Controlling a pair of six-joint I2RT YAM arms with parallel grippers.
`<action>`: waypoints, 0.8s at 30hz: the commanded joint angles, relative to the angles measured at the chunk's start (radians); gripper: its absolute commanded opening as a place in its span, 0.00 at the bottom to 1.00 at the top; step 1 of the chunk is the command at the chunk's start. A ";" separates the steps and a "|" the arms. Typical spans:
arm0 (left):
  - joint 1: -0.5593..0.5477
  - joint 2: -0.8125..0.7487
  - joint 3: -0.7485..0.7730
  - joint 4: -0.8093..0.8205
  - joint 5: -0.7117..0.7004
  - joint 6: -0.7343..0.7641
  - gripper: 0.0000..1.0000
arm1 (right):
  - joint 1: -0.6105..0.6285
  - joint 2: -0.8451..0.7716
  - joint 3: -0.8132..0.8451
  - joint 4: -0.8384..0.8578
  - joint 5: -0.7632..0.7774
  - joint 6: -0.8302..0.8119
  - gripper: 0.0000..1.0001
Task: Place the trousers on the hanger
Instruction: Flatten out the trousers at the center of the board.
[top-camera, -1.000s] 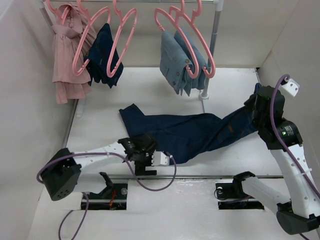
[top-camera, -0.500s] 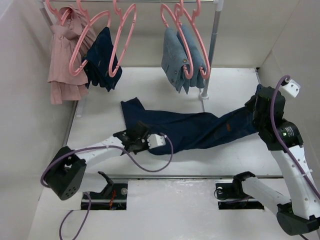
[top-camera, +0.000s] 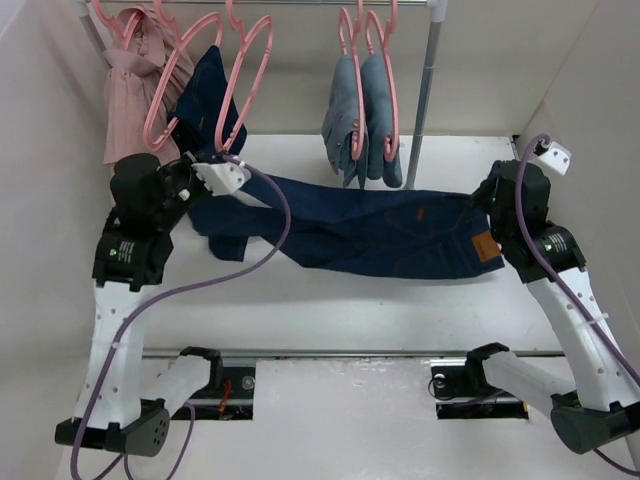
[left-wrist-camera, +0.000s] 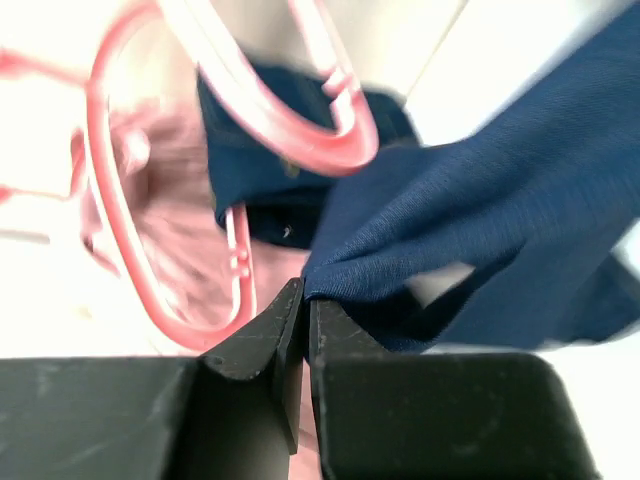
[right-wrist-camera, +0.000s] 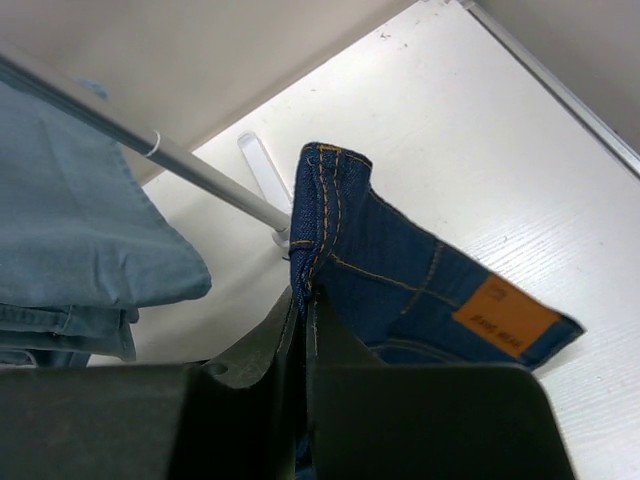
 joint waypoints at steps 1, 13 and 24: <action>-0.014 0.049 0.062 -0.355 0.231 0.129 0.00 | 0.013 -0.013 -0.005 0.098 -0.014 -0.016 0.00; -0.237 0.289 -0.349 -0.348 0.075 0.126 0.56 | 0.013 -0.056 -0.023 0.059 0.032 -0.044 0.00; -0.160 0.183 -0.705 -0.213 -0.186 0.130 0.96 | -0.045 -0.067 -0.072 0.069 0.012 -0.044 0.00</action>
